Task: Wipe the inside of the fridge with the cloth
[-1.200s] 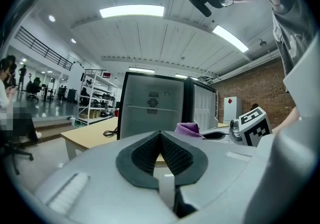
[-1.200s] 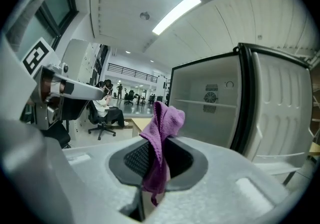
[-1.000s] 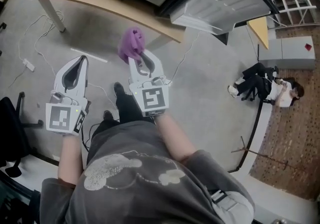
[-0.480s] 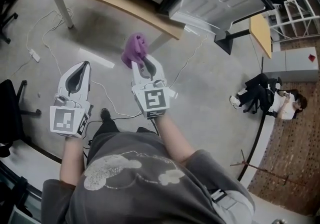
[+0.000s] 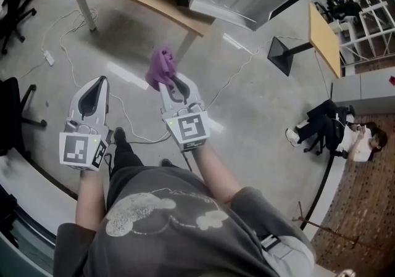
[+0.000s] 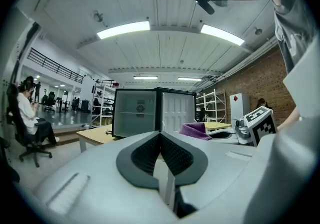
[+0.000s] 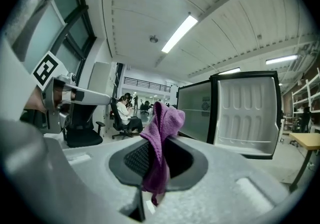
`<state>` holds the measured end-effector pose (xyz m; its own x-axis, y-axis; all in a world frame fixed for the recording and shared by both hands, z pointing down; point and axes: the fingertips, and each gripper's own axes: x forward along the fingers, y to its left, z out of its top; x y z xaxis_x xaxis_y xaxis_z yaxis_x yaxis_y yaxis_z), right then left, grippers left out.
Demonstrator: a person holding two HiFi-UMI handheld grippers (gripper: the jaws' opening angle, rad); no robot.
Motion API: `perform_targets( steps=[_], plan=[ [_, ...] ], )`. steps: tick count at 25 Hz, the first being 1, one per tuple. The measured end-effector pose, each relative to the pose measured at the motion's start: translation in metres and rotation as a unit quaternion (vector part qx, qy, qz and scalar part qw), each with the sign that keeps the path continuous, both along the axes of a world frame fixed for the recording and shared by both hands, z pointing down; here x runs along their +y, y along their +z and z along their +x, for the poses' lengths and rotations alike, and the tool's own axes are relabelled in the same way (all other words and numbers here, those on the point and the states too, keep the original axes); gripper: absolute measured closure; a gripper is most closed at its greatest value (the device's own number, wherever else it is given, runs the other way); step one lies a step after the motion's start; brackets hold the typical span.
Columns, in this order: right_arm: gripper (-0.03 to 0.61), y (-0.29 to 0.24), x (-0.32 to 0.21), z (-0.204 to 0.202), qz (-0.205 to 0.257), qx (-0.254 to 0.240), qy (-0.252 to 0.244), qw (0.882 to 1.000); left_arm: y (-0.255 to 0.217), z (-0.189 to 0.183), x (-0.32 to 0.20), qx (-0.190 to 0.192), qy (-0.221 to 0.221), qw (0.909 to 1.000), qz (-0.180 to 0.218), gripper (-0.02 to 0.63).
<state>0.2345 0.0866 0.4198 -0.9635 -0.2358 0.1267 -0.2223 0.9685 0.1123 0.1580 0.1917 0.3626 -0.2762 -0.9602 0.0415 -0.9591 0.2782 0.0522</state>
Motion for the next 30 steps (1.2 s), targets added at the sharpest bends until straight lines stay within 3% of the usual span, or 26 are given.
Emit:
perform_targets(
  steps=[9,20,30],
  plan=[
    [0.538,-0.006,0.024,0.093,-0.003,-0.012,-0.047,0.999,0.007,0.111,0.017,-0.006,-0.018,0.9998,0.004,0.595],
    [0.541,-0.003,0.047,0.175,0.015,-0.007,-0.060,0.998,0.004,0.201,0.044,-0.013,-0.031,0.9994,-0.005,0.595],
    [0.541,-0.009,0.074,0.190,0.027,-0.008,-0.088,0.996,-0.001,0.232,0.065,-0.018,-0.038,0.9991,-0.003,0.596]
  ],
)
